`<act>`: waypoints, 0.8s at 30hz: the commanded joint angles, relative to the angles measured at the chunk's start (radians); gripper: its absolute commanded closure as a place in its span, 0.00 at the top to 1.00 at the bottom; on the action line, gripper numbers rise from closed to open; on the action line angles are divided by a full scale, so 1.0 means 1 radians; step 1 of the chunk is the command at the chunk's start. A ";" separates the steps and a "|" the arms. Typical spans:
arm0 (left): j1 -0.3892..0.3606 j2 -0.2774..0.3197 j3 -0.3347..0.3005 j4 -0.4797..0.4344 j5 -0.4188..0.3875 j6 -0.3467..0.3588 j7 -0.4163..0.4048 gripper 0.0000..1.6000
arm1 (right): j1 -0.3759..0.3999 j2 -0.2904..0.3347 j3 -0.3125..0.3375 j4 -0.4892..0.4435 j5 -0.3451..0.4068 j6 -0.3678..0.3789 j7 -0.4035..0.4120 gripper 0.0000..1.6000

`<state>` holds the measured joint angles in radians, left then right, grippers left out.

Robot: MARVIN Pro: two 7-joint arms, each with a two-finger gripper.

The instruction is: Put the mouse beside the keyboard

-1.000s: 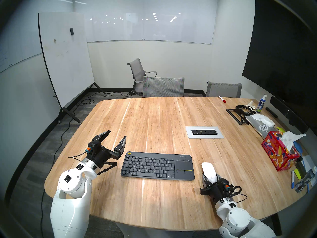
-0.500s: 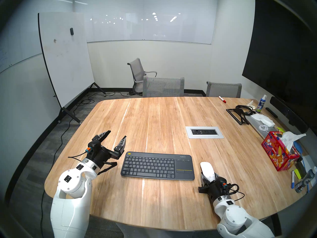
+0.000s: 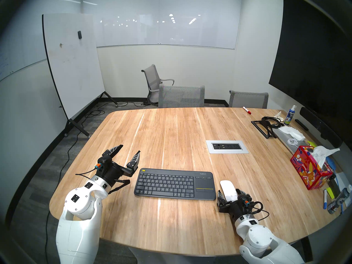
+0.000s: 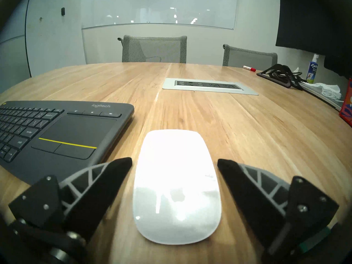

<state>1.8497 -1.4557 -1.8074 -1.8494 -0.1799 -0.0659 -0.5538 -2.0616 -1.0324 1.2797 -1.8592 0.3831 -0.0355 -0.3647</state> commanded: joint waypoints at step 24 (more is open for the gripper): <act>-0.002 0.000 0.000 -0.017 0.000 -0.001 0.000 1.00 | 0.033 -0.018 0.032 0.000 0.034 0.008 -0.003 1.00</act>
<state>1.8497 -1.4557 -1.8074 -1.8494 -0.1799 -0.0659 -0.5538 -2.0482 -1.0465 1.3080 -1.8544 0.4163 -0.0288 -0.3673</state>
